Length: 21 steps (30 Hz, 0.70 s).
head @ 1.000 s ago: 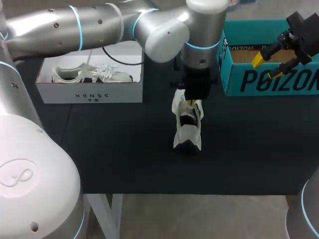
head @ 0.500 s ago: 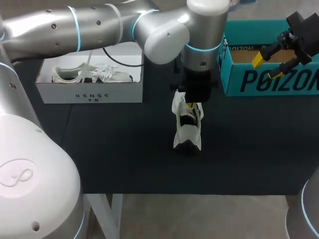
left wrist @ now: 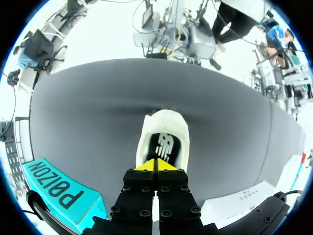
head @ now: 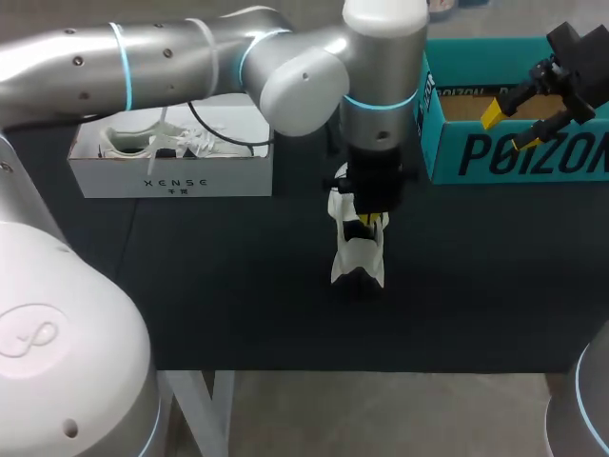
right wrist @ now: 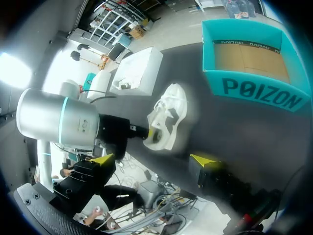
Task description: Take the shoe out of the shoebox, open the shoe tongue, remove and reinsert the insole, then place the shoe into the shoebox
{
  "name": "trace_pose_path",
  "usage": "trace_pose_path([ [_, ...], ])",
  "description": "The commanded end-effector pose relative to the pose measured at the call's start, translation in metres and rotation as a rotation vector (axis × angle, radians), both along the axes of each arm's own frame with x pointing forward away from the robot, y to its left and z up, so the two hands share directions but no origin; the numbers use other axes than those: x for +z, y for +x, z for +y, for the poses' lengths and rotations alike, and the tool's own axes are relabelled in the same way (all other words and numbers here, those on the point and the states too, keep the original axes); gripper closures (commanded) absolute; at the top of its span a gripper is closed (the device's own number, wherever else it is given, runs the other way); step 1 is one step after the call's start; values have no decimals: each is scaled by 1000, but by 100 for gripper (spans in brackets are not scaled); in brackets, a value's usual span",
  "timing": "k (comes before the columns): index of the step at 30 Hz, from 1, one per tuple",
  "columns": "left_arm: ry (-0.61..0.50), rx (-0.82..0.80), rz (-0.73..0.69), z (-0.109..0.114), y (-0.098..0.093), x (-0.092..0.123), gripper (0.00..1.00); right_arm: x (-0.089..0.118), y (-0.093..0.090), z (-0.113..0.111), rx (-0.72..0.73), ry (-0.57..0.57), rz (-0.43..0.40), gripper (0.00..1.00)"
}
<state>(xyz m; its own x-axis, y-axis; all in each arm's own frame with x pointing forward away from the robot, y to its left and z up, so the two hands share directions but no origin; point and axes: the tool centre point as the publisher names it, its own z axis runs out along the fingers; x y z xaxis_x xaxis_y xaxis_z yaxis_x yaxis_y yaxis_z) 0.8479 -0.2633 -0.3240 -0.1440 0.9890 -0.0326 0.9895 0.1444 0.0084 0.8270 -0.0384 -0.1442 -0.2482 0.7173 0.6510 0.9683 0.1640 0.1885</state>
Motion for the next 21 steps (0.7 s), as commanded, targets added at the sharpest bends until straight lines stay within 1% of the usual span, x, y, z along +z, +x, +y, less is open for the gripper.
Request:
trace_pose_path([
  [1,-8,184,-30,4,4,3,100,-1,1,0,0,-2,1,0],
  [15,-8,184,-30,4,4,3,100,-1,1,0,0,-2,1,0],
  [16,-42,341,-32,6,5,5,100,-1,1,0,0,-2,1,0],
  [17,-36,521,11,10,6,8,100,-1,1,0,0,-2,1,0],
  [18,-77,661,50,16,7,12,100,-1,1,0,0,-2,1,0],
  [19,-84,736,47,19,6,14,100,-1,1,0,0,-2,1,0],
  [20,-51,858,27,23,1,17,100,-1,1,0,0,-2,1,0],
  [21,-109,951,37,29,-3,20,100,-1,1,0,0,-2,1,0],
])
